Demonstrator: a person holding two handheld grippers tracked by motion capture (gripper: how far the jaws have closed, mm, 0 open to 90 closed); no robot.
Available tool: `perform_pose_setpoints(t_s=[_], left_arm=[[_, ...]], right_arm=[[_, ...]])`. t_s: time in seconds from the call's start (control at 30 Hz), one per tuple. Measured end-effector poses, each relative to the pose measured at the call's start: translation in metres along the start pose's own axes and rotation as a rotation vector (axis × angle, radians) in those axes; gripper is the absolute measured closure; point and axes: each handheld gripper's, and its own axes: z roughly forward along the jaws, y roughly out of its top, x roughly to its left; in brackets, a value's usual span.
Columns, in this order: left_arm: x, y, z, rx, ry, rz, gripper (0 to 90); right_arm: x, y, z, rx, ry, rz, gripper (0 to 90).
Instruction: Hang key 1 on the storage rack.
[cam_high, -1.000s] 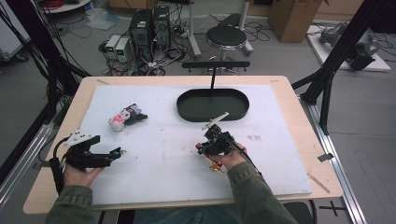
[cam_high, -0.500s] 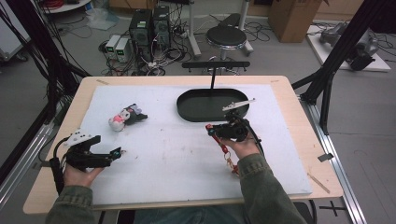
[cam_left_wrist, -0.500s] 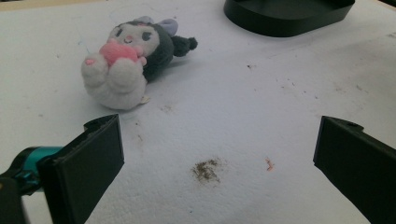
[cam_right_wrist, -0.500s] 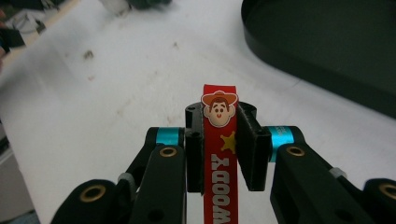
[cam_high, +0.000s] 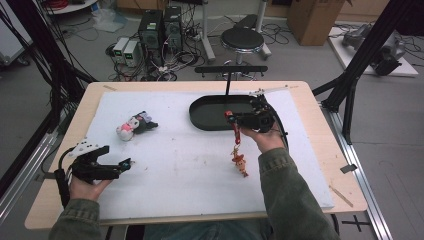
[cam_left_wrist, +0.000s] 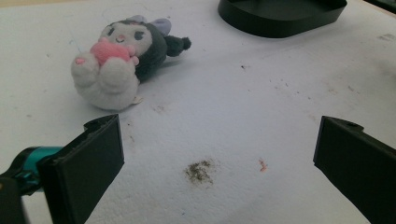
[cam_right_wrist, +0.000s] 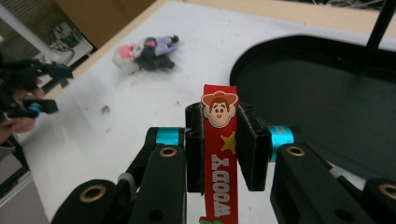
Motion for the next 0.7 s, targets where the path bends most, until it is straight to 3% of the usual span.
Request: perform_pose_setpoints(t_s=[0.2, 0.33, 0.7], left_arm=[[0.001, 0.001, -0.001, -0.018, 0.004, -0.003, 2.0], [0.0, 0.001, 0.0, -0.013, -0.002, 0.001, 2.0], [0.002, 0.001, 0.001, -0.016, -0.009, -0.001, 2.0]], right_arm=[[0.002, 0.022, -0.008, -0.045, -0.014, 0.006, 75.2], [-0.001, 0.036, -0.01, -0.082, 0.002, 0.043, 75.2], [-0.005, 0.066, -0.002, -0.099, 0.019, 0.063, 75.2]])
